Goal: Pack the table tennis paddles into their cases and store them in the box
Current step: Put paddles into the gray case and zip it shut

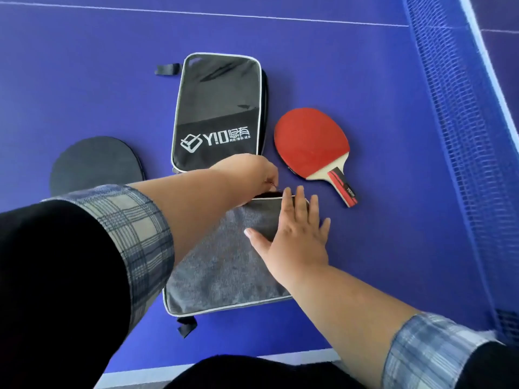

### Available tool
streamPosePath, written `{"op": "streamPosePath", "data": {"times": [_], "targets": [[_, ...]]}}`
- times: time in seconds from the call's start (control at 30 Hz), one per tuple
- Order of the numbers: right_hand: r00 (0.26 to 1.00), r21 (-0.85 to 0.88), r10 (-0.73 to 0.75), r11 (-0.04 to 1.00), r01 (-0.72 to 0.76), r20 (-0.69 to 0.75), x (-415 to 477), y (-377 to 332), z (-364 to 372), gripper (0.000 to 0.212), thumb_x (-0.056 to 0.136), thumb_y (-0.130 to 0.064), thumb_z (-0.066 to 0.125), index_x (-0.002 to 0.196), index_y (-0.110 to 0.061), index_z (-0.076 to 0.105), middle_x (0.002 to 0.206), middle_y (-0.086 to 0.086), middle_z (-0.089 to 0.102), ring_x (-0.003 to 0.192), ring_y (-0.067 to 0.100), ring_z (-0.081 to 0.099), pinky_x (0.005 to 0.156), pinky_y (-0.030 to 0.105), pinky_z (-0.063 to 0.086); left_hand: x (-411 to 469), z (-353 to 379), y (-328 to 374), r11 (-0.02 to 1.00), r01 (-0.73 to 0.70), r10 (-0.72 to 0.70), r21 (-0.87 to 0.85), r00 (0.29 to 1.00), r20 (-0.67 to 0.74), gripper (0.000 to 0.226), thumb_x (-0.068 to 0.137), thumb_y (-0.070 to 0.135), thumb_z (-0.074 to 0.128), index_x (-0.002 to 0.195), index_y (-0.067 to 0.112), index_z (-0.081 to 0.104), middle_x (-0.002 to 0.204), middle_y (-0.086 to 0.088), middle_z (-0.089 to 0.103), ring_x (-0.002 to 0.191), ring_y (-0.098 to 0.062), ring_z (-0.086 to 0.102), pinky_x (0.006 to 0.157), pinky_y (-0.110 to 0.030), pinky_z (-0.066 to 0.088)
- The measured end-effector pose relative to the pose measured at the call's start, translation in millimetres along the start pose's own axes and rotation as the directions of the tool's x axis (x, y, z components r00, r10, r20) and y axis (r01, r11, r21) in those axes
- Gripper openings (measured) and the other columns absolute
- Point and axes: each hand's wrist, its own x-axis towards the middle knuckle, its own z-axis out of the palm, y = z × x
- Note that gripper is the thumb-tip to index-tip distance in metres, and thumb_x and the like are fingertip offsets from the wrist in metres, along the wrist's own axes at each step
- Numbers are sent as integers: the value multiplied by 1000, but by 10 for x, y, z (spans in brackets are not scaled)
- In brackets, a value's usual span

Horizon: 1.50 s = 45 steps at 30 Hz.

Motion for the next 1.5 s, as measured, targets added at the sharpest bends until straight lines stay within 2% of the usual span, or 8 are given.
{"op": "streamPosePath", "data": {"times": [0.13, 0.5, 0.7, 0.97, 1.1, 1.2, 1.3, 1.5], "targets": [[992, 3, 11, 1000, -10, -127, -6, -155, 64, 116, 70, -96, 18, 156, -20, 8, 167, 8, 6, 152, 34, -3, 115, 67, 11, -46, 50, -9, 996, -32, 33, 88, 999, -18, 20, 97, 28, 52, 102, 25, 71, 106, 1, 64, 93, -28, 64, 81, -41, 54], [992, -26, 63, 997, -66, -106, -20, -249, 90, 121, 62, -98, 22, 157, -25, 9, 167, 2, 5, 152, 31, -6, 117, 65, 8, -343, 192, -386, 998, -5, 16, 69, 988, -152, 10, 96, 38, 53, 94, 34, 61, 98, 12, 53, 85, -20, 59, 70, -42, 54], [993, -27, 56, 998, -59, -101, -25, -243, 72, 108, 63, -97, 25, 154, -39, 13, 167, 3, 5, 152, 33, -3, 115, 65, 16, -749, 291, -676, 987, 118, -95, 110, 976, -194, 20, 93, 13, 54, 98, 32, 60, 103, 11, 53, 83, -22, 60, 69, -42, 55], [994, -51, 62, 996, -67, -94, -43, -244, 36, 106, 66, -96, 23, 153, -36, 18, 167, 2, 5, 151, 32, -2, 114, 61, 23, -1097, 261, -1008, 974, 228, -221, 15, 957, -190, 10, 91, 18, 55, 87, 25, 62, 99, 5, 60, 78, -24, 59, 74, -40, 54], [995, -81, 89, 992, -92, -46, -33, -320, -60, 105, 70, -92, 31, 156, -33, 14, 167, 3, -2, 152, 34, -7, 116, 66, 12, -1309, 288, -1198, 961, 268, -275, -62, 945, -178, 16, 97, 28, 51, 98, 29, 66, 100, 6, 60, 90, -24, 60, 82, -42, 51], [992, -108, -94, 991, 85, -85, -52, -593, -89, 92, 78, -80, 35, 155, -34, 15, 167, 2, -1, 152, 34, -8, 116, 68, 4, -1364, 311, -1203, 957, 271, -286, -99, 936, -203, 17, 97, 25, 50, 100, 27, 66, 103, 3, 61, 91, -26, 61, 82, -45, 52], [945, -202, -326, 926, 320, 2, -172, -899, 50, 91, 77, -86, 22, 154, -40, 11, 167, 1, -1, 151, 36, -8, 114, 69, -1, -1394, 365, -1201, 947, 291, -316, -136, 923, -220, 16, 96, 26, 49, 97, 28, 65, 100, 5, 59, 87, -25, 60, 77, -43, 53], [944, -309, -329, 901, 305, -27, -175, -943, 231, 98, 71, -93, 11, 154, -42, 6, 167, 1, 8, 151, 37, 1, 115, 68, 3, -1599, 630, -1389, 924, 329, -373, -194, 887, -274, 18, 93, 13, 51, 96, 27, 63, 99, 5, 58, 83, -26, 60, 69, -40, 51]]}}
